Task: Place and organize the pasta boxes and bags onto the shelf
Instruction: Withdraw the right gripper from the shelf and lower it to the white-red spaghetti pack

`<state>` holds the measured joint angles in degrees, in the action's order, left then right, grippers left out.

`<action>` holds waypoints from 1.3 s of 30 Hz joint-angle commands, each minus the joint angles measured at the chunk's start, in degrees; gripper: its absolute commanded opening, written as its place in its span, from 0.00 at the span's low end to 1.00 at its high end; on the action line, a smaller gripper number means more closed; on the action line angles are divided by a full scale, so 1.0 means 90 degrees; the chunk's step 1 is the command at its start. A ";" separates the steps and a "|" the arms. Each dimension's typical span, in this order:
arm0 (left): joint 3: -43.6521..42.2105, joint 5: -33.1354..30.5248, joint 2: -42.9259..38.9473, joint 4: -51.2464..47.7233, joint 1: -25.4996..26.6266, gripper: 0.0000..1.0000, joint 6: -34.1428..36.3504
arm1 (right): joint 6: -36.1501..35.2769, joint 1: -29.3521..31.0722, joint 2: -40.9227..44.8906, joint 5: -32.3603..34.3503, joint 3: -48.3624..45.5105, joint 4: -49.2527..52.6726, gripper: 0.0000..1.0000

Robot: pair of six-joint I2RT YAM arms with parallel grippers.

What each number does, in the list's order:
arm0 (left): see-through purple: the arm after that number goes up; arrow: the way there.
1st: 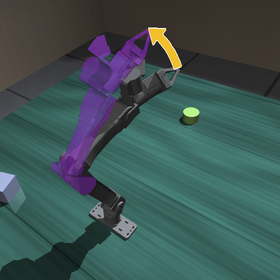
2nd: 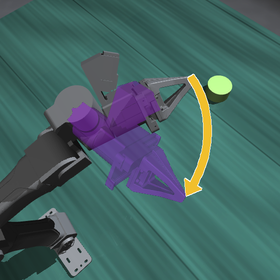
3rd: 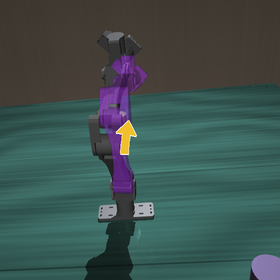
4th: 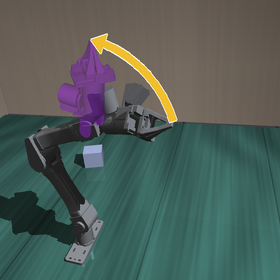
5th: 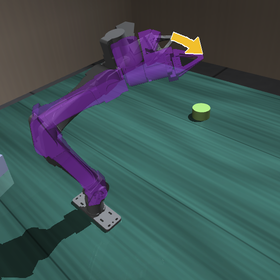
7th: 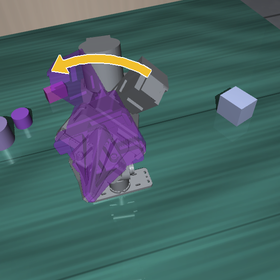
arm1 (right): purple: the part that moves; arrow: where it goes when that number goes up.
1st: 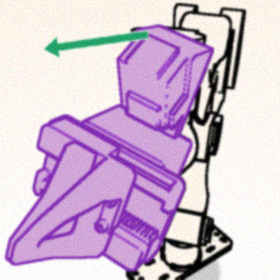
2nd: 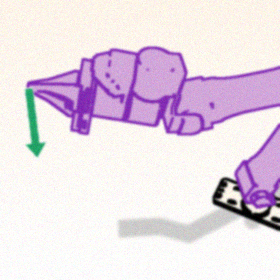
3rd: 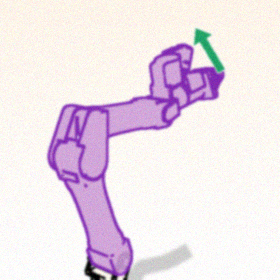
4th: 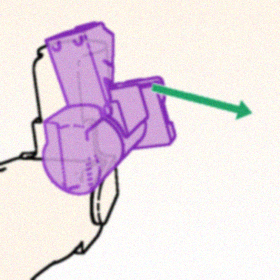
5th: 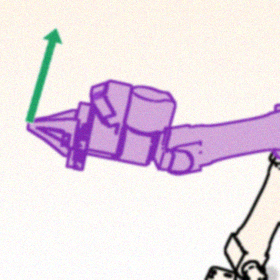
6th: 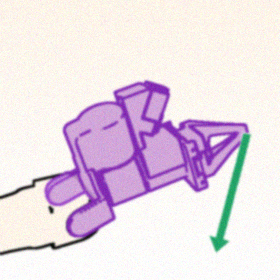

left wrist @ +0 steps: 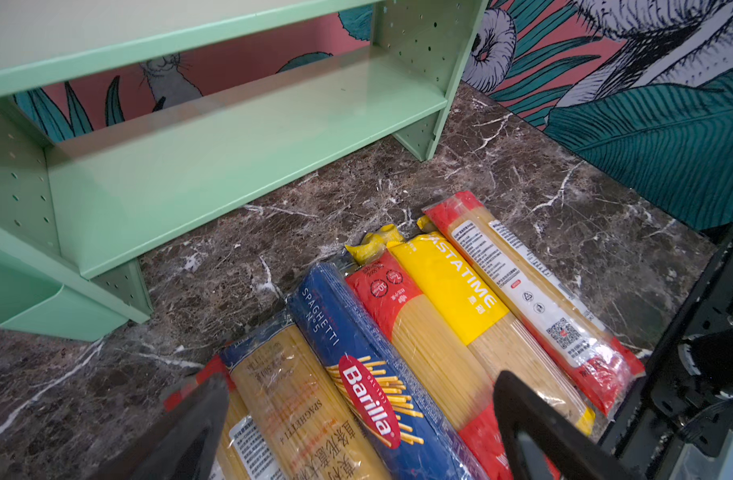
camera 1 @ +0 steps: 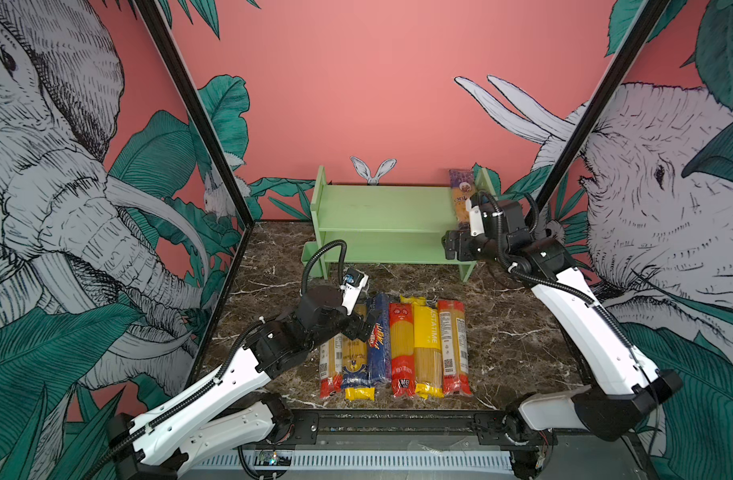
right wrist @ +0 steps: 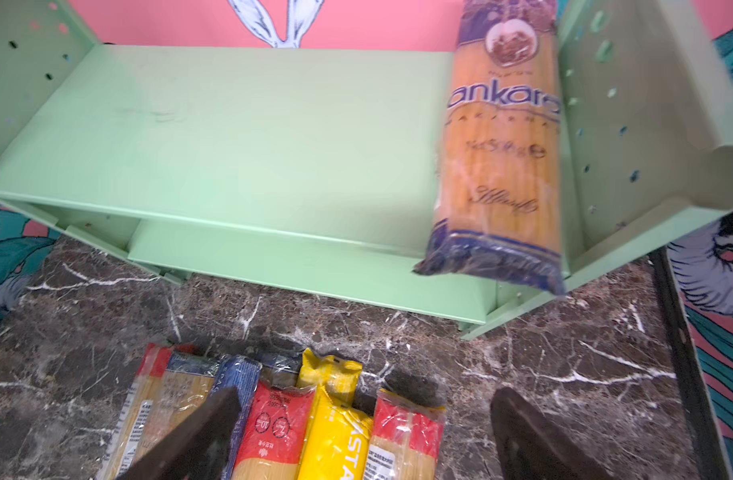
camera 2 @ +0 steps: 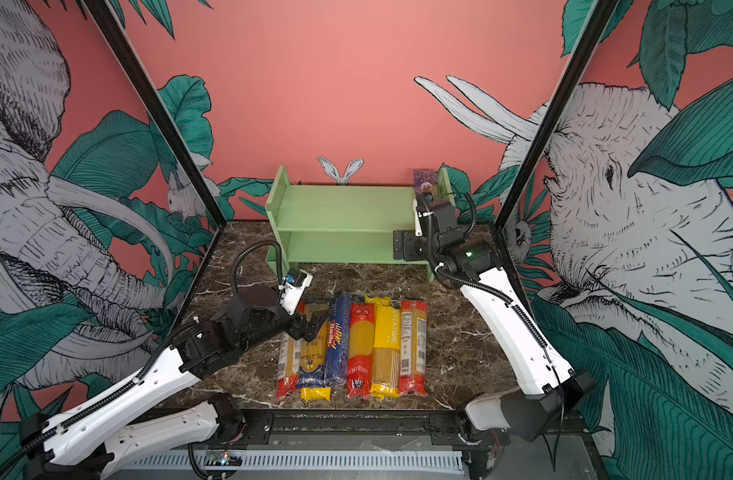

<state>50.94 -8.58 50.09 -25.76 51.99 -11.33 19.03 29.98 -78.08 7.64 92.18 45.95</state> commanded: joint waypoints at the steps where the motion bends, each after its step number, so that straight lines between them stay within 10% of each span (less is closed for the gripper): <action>1: -0.0336 -0.0025 -0.0333 -0.0302 0.0015 0.99 -0.0336 | 0.0352 0.0425 0.0245 0.0250 -0.0642 -0.0286 0.93; 19: -0.1352 -0.0327 -0.1180 -0.0759 0.0015 0.99 -0.1053 | 0.1946 0.2819 0.0117 0.0108 -0.3362 -0.1515 0.88; 39: -0.1556 0.0367 0.0140 0.0659 0.0015 0.99 -0.1154 | 0.3196 0.3036 0.1434 0.1687 -0.4839 0.0171 0.93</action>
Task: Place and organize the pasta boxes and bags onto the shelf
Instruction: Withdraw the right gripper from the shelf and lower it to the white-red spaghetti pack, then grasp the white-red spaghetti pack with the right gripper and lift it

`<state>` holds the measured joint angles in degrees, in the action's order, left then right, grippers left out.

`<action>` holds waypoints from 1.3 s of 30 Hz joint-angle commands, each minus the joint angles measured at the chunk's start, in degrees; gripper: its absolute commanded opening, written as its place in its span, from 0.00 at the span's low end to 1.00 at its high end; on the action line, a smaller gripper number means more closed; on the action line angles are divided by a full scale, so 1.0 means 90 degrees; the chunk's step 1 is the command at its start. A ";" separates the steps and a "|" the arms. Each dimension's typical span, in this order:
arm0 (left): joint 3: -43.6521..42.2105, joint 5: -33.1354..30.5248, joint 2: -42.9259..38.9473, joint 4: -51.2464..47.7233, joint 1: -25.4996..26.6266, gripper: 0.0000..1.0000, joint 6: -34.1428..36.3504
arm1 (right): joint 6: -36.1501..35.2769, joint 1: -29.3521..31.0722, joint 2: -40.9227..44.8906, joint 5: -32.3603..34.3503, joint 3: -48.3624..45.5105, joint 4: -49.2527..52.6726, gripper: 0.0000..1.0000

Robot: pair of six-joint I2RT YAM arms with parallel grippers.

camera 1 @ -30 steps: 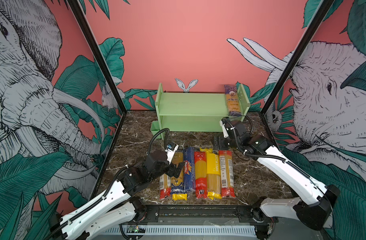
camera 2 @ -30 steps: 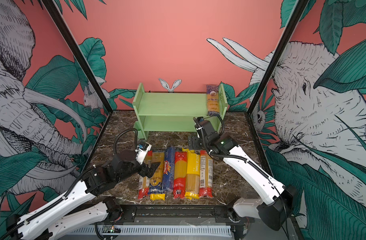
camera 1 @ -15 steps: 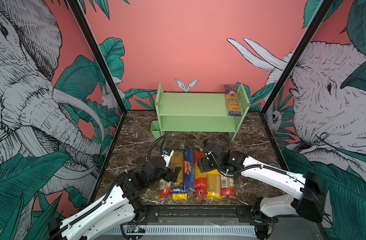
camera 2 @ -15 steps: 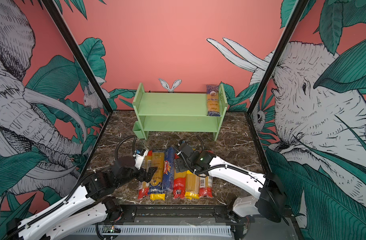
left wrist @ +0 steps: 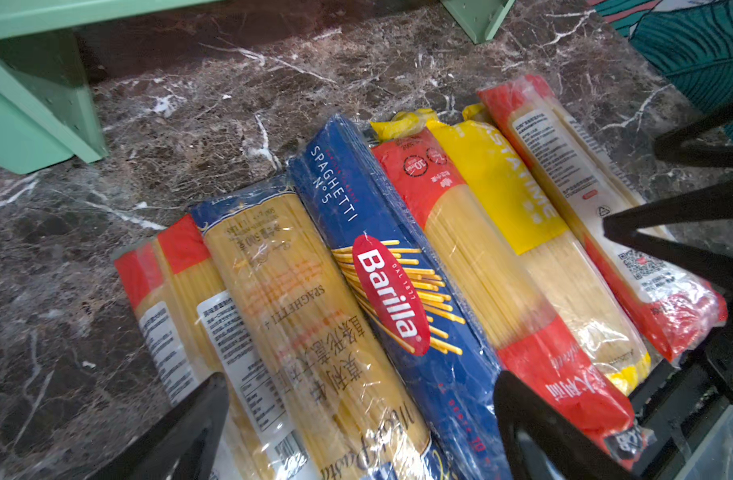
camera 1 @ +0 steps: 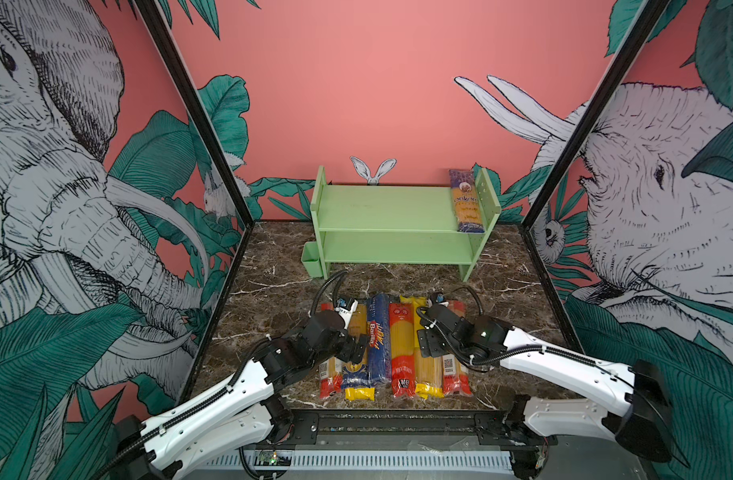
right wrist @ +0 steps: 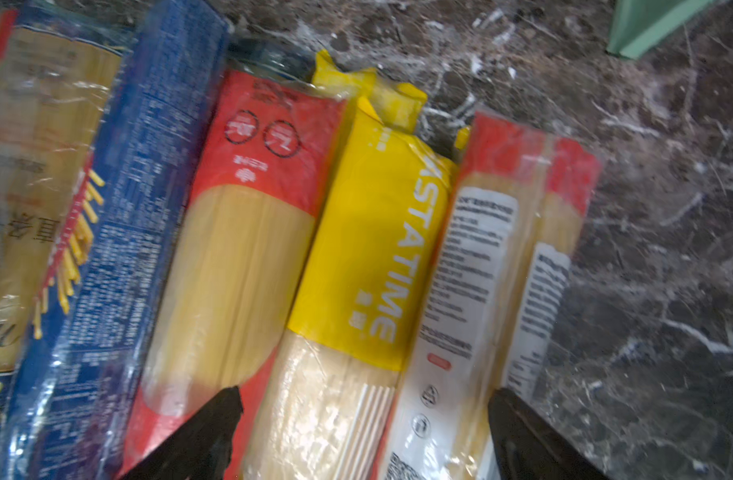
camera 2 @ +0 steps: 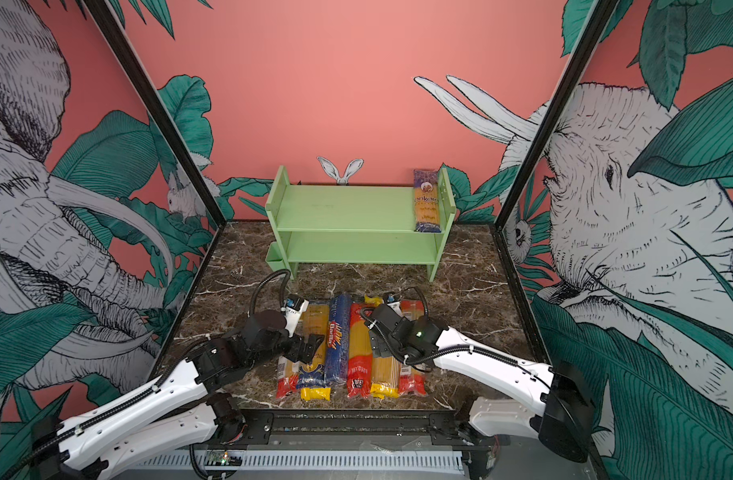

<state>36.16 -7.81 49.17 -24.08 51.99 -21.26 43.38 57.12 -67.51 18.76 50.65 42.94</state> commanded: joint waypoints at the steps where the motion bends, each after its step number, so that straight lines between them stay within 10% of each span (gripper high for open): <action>1: 0.0136 0.0365 0.0369 0.0559 0.0015 0.99 -0.0050 | 0.0568 0.0018 0.0339 0.0480 -0.0327 0.0567 0.93; 32: 0.0582 0.0967 0.1532 0.1445 0.0405 0.97 -0.0209 | 0.1596 0.0019 0.0929 -0.0414 -0.2455 -0.1202 0.90; 39: 0.0572 0.0918 0.1562 0.1412 0.0420 0.97 -0.0260 | 0.1673 0.0017 0.1169 -0.0434 -0.2679 -0.1280 0.65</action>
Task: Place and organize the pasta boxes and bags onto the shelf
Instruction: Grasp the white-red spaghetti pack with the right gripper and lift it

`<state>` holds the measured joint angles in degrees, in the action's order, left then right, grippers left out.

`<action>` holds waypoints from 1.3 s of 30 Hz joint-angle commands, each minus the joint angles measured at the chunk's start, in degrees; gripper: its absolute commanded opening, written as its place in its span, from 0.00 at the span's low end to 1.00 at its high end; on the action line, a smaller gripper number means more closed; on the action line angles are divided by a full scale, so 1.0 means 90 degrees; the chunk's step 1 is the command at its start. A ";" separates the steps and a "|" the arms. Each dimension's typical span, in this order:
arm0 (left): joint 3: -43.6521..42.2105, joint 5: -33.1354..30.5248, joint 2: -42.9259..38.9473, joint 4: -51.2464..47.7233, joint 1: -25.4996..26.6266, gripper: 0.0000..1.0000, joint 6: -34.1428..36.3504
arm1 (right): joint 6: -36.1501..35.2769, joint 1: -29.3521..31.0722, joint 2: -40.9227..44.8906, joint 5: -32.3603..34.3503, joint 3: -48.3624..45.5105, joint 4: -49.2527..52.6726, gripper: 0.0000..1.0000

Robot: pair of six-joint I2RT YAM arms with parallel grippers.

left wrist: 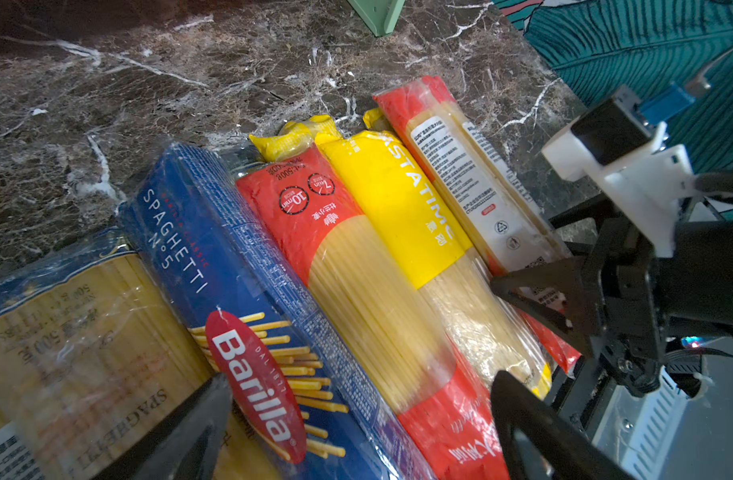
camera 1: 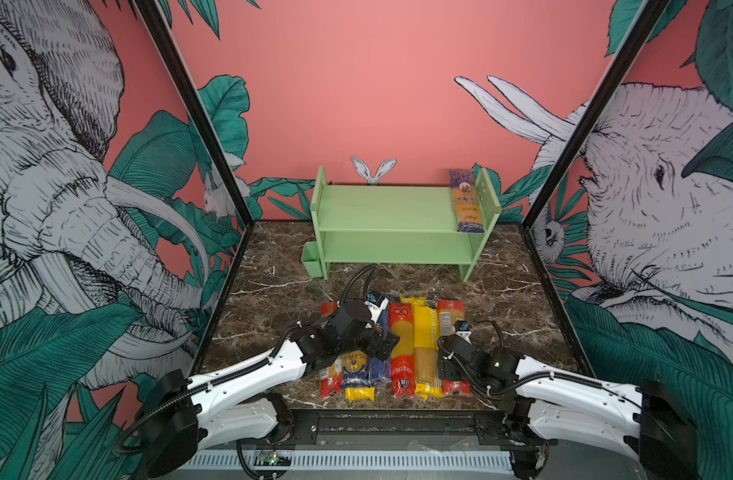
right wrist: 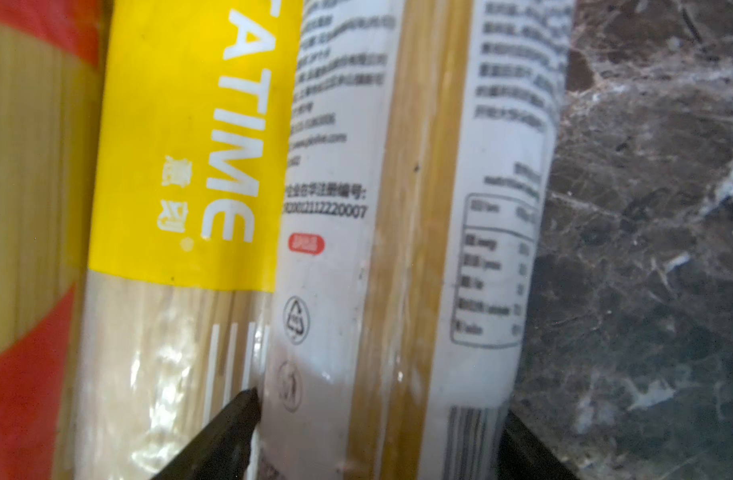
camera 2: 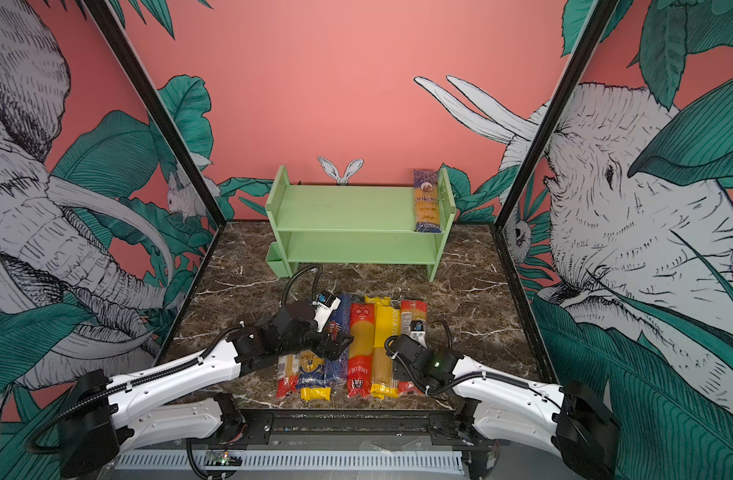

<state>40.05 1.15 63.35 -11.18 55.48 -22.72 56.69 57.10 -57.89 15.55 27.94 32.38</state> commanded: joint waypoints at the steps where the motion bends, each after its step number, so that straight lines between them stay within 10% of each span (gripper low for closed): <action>1: 0.0139 -0.0088 -0.0012 -0.0023 0.0034 0.97 -0.0096 | 0.0205 0.0014 0.0160 -0.0078 -0.0184 -0.0119 0.61; 15: 0.0121 -0.0253 -0.0260 -0.0276 0.0046 0.97 -0.0037 | 0.0148 0.0021 0.0665 -0.0037 -0.0160 -0.0033 0.12; 39: 0.0130 -0.0942 -0.1017 -0.1100 0.0046 0.98 0.0472 | -0.0622 0.0020 0.0812 -0.0341 0.1395 0.0396 0.00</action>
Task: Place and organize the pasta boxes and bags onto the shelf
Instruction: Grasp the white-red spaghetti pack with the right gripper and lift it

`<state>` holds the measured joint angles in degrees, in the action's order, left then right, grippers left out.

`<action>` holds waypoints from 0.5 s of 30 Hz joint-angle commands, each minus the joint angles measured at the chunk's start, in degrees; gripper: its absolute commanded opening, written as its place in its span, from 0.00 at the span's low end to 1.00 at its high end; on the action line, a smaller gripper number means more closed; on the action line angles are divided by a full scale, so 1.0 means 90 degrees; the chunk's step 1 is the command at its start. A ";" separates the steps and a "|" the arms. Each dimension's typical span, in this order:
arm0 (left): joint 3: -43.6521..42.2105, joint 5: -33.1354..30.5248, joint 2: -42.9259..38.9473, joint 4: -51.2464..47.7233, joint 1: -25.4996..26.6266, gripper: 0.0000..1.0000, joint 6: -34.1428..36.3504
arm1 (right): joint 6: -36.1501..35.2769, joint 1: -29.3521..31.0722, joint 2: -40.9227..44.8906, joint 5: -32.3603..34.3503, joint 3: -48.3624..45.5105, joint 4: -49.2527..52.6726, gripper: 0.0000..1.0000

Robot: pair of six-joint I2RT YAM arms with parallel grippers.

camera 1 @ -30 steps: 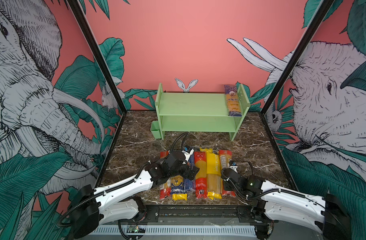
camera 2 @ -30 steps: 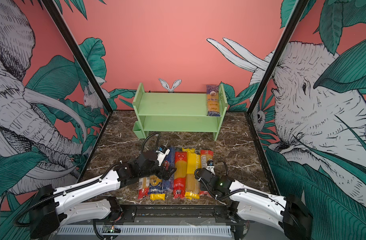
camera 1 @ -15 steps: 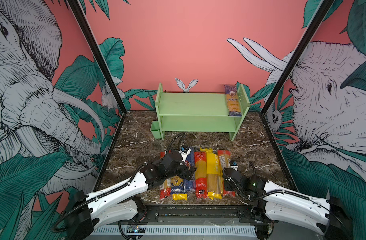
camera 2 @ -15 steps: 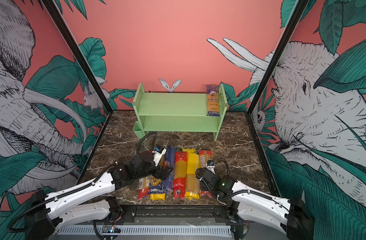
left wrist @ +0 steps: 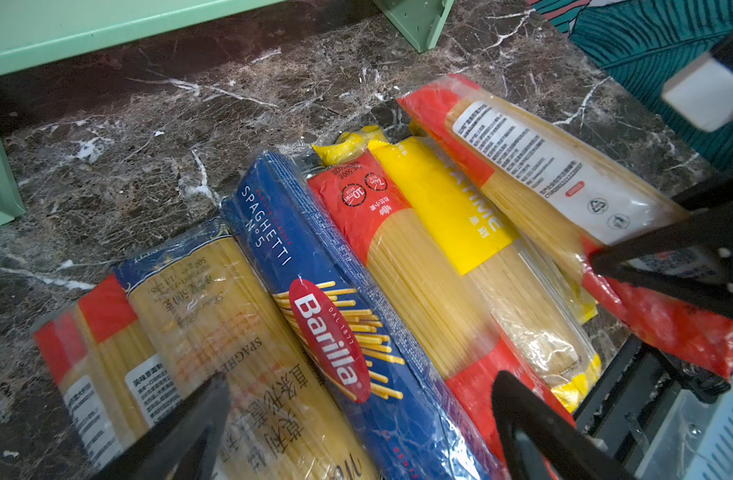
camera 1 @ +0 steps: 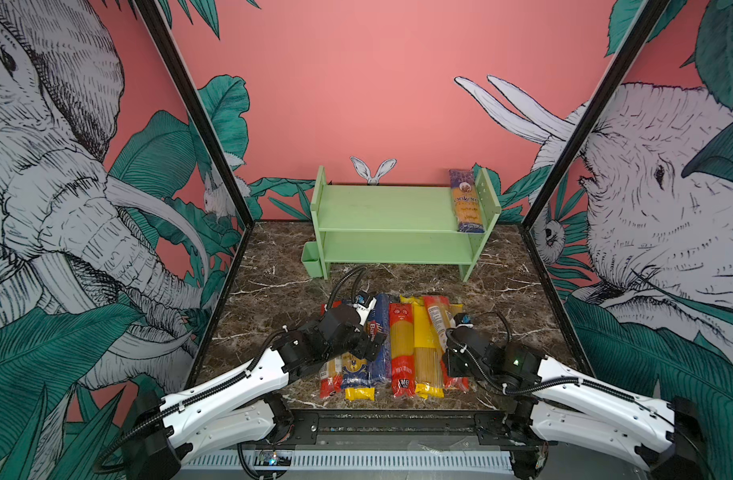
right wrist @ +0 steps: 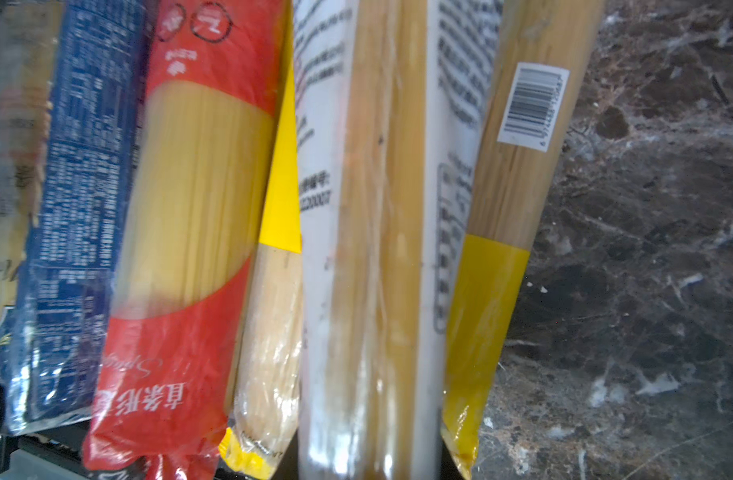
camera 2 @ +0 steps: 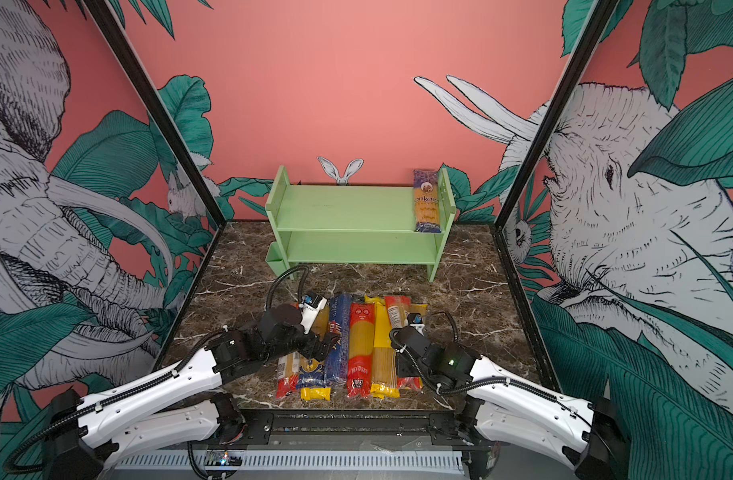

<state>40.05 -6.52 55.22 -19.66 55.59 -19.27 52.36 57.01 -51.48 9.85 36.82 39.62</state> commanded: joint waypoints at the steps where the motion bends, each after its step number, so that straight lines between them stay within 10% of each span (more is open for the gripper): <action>1: 0.0130 -0.0101 -0.0121 -0.0171 0.0034 0.99 0.0104 | -0.0167 0.0024 0.0096 0.0293 0.0464 -0.0380 0.00; 15: 0.0146 -0.0451 -0.0515 -0.0493 0.0035 0.99 0.0285 | -0.0906 0.0026 -0.0023 0.0395 0.1953 0.0612 0.00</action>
<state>40.05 -9.10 51.92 -21.96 55.59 -17.34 47.29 57.01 -52.03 9.47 49.19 47.92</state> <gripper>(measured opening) 0.988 0.247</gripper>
